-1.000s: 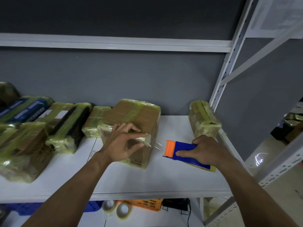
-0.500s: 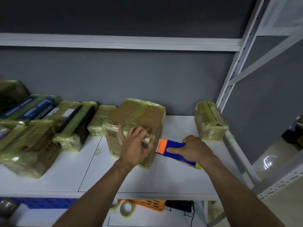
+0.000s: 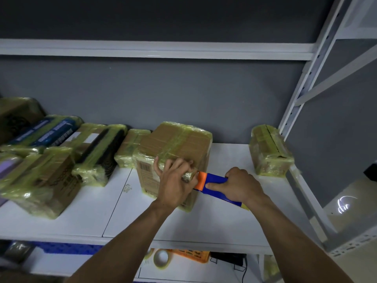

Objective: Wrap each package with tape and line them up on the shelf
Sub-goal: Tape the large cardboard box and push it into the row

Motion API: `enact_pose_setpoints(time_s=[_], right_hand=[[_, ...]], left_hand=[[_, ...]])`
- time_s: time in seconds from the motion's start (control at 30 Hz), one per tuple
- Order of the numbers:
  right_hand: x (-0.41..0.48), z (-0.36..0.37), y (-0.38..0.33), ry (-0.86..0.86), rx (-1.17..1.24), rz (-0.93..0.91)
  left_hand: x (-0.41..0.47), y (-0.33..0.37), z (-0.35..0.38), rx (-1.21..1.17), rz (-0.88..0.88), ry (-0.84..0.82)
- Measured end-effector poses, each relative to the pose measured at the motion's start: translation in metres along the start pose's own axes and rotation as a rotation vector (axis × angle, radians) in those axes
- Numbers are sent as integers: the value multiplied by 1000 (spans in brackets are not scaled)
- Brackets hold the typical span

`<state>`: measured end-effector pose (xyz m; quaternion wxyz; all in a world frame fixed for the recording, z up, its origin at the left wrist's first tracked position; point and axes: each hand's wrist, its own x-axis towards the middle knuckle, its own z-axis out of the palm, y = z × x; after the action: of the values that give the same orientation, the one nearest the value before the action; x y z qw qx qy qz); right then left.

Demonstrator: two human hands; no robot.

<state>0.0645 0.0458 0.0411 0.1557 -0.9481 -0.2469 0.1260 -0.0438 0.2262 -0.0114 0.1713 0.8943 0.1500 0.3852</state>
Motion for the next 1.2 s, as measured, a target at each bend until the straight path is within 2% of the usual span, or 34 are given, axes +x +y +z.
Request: enact_pose_setpoints(time_s=[0.23, 0.4, 0.63, 0.73, 0.83, 1.07, 1.2], right_hand=[[-2, 8, -3, 90, -79, -22], [-7, 10, -8, 234, -207, -63], [-4, 15, -2, 254, -172, 8], [-3, 13, 6, 237, -71, 31], [-6, 13, 14, 242, 19, 29], [-17, -1, 17, 296, 437, -34], [-23, -15, 10, 320, 559, -79]], left_hand=[[1, -5, 4, -18, 19, 7], [3, -2, 2, -17, -5, -21], [-2, 6, -13, 21, 6, -57], [-15, 6, -23, 50, 10, -18], [-22, 5, -26, -84, 25, 21], [-10, -12, -29, -205, -35, 28], [3, -13, -28, -277, -70, 38]])
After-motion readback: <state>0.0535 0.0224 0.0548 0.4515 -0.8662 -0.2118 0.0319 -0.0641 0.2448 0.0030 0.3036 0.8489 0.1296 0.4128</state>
